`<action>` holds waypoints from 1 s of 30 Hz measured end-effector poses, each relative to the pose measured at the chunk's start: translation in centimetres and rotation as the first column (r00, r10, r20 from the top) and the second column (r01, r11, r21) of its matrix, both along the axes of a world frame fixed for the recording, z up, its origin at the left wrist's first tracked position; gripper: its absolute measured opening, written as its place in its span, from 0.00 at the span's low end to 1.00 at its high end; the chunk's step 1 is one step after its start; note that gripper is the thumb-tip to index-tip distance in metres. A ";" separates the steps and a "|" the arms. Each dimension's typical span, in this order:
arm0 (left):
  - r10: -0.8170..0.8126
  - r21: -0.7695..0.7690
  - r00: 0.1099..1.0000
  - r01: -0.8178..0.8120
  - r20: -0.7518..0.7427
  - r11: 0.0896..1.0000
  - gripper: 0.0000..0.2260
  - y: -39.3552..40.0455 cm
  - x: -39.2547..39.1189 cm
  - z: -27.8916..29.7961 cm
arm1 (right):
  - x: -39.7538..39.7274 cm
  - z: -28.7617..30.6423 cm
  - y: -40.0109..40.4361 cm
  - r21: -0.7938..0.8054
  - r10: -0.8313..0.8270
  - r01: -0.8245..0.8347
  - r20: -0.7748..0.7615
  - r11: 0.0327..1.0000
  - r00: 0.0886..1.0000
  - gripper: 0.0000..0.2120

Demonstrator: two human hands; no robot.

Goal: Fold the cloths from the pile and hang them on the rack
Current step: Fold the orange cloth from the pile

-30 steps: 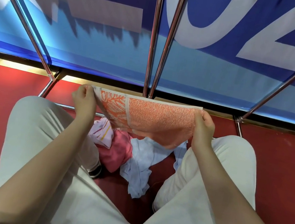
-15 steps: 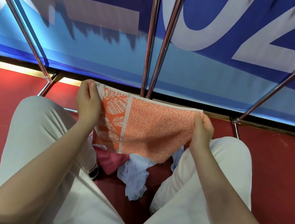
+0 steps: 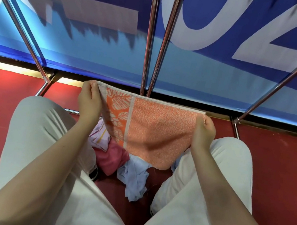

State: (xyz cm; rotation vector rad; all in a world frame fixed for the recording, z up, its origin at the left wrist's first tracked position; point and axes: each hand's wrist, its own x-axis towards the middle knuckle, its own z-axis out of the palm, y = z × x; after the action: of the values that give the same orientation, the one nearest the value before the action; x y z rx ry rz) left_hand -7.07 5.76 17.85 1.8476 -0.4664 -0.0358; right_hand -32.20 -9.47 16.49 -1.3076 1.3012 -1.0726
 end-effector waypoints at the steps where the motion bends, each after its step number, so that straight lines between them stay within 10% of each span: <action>1: 0.005 -0.021 0.999 -0.006 -0.041 1.000 0.12 -0.1 0.1 0.0 | 0.1 -0.1 0.0 0.011 0.007 -0.007 -0.004 1.000 1.000 0.16; 10: 0.031 0.085 0.992 -0.021 -0.119 0.996 0.13 -0.9 -0.9 -0.3 | 2.2 -0.7 0.1 0.222 0.042 0.023 -0.287 0.975 0.957 0.15; 15: 0.017 0.008 0.877 -0.014 -0.480 1.000 0.17 -2.3 -2.7 -1.0 | 5.1 -0.7 2.1 0.262 0.173 -0.131 -0.144 0.956 0.974 0.11; 30: -0.327 -0.190 0.857 0.272 -0.399 0.943 0.10 -4.9 -8.4 -0.1 | 9.3 1.2 5.4 0.066 0.302 -0.303 0.015 0.951 0.953 0.09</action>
State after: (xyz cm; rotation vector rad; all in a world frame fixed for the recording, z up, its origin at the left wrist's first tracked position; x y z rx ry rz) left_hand -15.43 0.83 17.76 1.5653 -0.4315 -0.6011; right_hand -22.95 -4.06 17.65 -1.3992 1.0804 -0.8096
